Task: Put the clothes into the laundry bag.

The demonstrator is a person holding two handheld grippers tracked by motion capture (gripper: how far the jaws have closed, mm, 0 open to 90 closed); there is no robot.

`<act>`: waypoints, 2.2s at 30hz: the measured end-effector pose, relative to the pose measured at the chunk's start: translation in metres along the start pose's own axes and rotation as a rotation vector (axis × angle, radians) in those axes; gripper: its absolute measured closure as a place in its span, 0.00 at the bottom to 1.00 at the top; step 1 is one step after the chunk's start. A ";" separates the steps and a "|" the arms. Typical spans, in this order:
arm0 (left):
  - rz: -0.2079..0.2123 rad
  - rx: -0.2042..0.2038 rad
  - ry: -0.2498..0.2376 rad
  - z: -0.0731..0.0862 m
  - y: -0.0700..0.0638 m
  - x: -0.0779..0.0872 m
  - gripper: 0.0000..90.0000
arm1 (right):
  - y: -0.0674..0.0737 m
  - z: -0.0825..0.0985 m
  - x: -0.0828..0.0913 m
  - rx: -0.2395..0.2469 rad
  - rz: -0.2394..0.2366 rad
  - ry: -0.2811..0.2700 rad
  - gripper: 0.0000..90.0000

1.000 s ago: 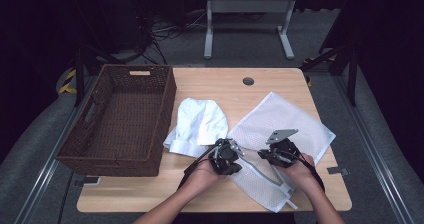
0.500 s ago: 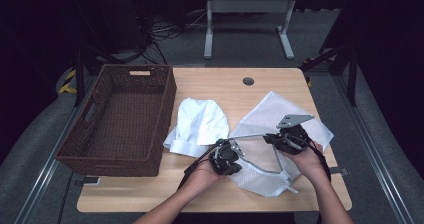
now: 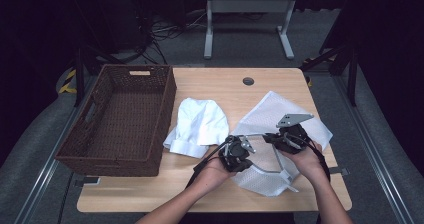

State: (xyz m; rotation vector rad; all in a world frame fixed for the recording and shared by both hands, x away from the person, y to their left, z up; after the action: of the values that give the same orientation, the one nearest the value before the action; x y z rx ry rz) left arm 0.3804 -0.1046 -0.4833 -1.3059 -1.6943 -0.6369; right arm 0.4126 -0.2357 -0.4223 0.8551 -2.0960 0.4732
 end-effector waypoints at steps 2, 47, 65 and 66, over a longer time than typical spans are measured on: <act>-0.008 -0.002 0.009 -0.003 0.000 -0.006 0.99 | 0.000 0.000 0.001 -0.004 0.000 -0.005 0.97; 0.030 -0.062 0.065 0.017 0.012 -0.008 1.00 | -0.028 -0.063 0.060 -0.079 0.069 -0.241 0.97; -0.077 0.098 -0.026 0.024 0.060 0.049 1.00 | -0.032 -0.048 0.058 -0.110 0.095 -0.212 0.97; -0.077 0.098 -0.026 0.024 0.060 0.049 1.00 | -0.032 -0.048 0.058 -0.110 0.095 -0.212 0.97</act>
State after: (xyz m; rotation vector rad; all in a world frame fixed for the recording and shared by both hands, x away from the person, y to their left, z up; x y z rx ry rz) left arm 0.4264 -0.0417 -0.4589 -1.1893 -1.7819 -0.5760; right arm 0.4356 -0.2538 -0.3461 0.7724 -2.3423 0.3240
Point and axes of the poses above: each handheld gripper's, and its own axes: x roughly backward along the jaws, z roughly out of its underside, y roughly to its left, the point moved 6 cm from there along -x, roughly forward along the jaws, and after that the axes turned 8 degrees about y, right-handed, at the moved point
